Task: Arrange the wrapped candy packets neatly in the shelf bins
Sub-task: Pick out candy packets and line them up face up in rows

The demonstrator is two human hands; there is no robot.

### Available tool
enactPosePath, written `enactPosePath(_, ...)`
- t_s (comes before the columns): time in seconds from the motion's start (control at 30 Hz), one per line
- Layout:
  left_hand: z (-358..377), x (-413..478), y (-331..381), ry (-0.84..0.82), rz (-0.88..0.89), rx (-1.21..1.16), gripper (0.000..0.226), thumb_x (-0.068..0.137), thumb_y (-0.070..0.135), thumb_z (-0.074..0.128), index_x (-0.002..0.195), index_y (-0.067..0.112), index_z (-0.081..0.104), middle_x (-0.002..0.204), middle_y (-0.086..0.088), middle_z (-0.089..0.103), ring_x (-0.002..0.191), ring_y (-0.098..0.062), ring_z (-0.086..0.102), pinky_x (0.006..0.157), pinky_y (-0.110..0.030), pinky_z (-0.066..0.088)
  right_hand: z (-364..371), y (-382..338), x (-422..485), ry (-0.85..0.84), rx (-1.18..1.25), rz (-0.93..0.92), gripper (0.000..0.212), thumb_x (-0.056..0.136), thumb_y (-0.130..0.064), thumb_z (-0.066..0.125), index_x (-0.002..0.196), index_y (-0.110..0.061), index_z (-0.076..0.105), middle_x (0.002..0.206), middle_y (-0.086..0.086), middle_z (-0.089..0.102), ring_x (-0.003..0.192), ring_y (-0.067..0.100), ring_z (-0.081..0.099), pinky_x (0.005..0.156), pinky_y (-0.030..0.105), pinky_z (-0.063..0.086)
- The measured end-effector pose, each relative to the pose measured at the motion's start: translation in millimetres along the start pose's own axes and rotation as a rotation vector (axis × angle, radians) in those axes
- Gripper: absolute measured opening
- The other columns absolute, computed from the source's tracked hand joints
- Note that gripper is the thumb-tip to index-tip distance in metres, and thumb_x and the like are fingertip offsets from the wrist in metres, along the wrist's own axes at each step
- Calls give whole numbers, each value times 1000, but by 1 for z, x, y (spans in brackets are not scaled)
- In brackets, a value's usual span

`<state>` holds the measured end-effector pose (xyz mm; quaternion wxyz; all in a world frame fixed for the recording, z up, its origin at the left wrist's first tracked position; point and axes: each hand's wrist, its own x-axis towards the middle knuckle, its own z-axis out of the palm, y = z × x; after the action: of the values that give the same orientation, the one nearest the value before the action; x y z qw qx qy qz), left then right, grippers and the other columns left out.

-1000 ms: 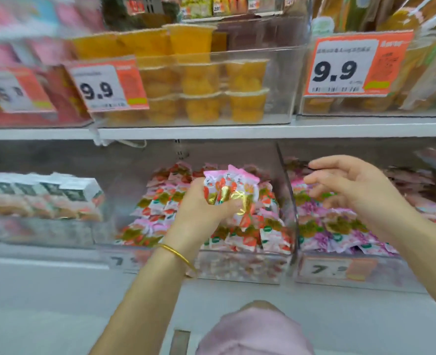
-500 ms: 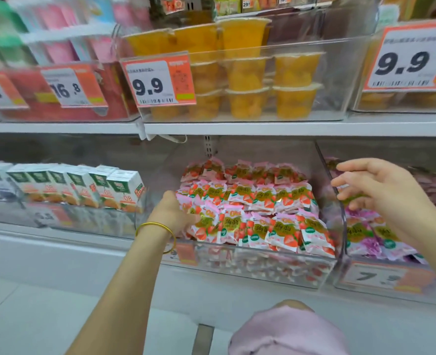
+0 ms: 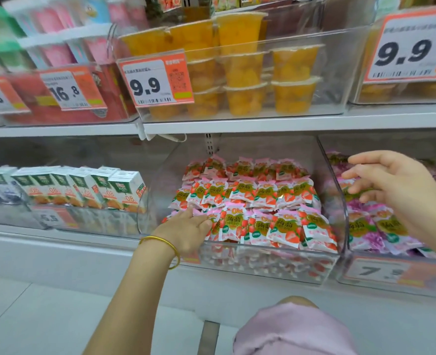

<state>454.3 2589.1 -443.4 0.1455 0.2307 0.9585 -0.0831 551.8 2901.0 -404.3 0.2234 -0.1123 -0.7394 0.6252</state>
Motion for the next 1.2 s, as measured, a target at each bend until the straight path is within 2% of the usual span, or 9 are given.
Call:
enactPosePath(0.07,-4,2,6,147,-33,-87,47,101,28,18,142,10,31,152,-9,26,141,-31,12,115,-41,12,-7,-1,-2,16,16,6,17,93,-5,51,93,-19,61,86,10,68,52,7,61,44,16,48)
enactPosePath(0.13,-11,5,25,451,-48,-333,56,94,43,23,136,12,42,145,-12,37,138,-28,23,115,-38,15,-16,-3,-4,41,24,17,17,93,-4,51,92,-18,60,86,10,68,52,7,61,43,16,48)
enactPosePath(0.33,-64,0,161,794,411,-664,38,94,29,46,130,18,52,142,-1,43,134,-16,32,107,-21,19,-73,-7,-11,188,39,44,13,94,-3,48,95,-12,57,81,10,65,47,8,59,42,18,46)
enactPosePath(0.57,-75,17,317,588,836,-574,33,93,28,45,121,15,57,126,-3,54,121,-19,44,100,-22,24,-200,7,-23,473,-324,84,20,87,6,48,96,-10,57,74,7,60,40,2,52,42,17,43)
enactPosePath(0.67,-67,32,336,568,803,-526,30,92,22,49,120,15,58,126,-3,54,121,-21,44,100,-25,26,-218,20,-21,408,-715,69,23,85,4,52,96,-14,63,75,2,60,52,-1,55,51,13,42)
enactPosePath(0.77,-64,44,340,575,740,-576,26,90,18,50,114,16,61,120,-1,56,117,-21,47,100,-28,32,-219,32,-10,295,-1006,32,25,84,-3,55,101,-15,68,94,3,68,86,18,62,78,28,48)
enactPosePath(0.87,-68,50,344,569,660,-671,26,88,16,51,111,16,63,118,-2,57,114,-22,49,100,-30,36,-207,44,6,97,-1243,49,32,80,-16,63,112,-18,62,114,5,64,107,25,59,88,39,49)
enactPosePath(1.03,-71,53,345,525,635,-745,25,90,17,50,111,18,62,118,1,56,115,-16,47,98,-24,33,-189,64,21,1,-1537,195,49,82,-44,64,118,-13,51,118,9,58,113,30,53,82,36,42)
enactPosePath(1.2,-72,53,337,492,616,-802,25,91,15,49,113,19,61,116,6,52,112,-9,45,89,-13,27,-184,62,26,133,-1525,161,14,90,-22,53,100,-11,55,106,13,64,102,35,58,68,32,33)
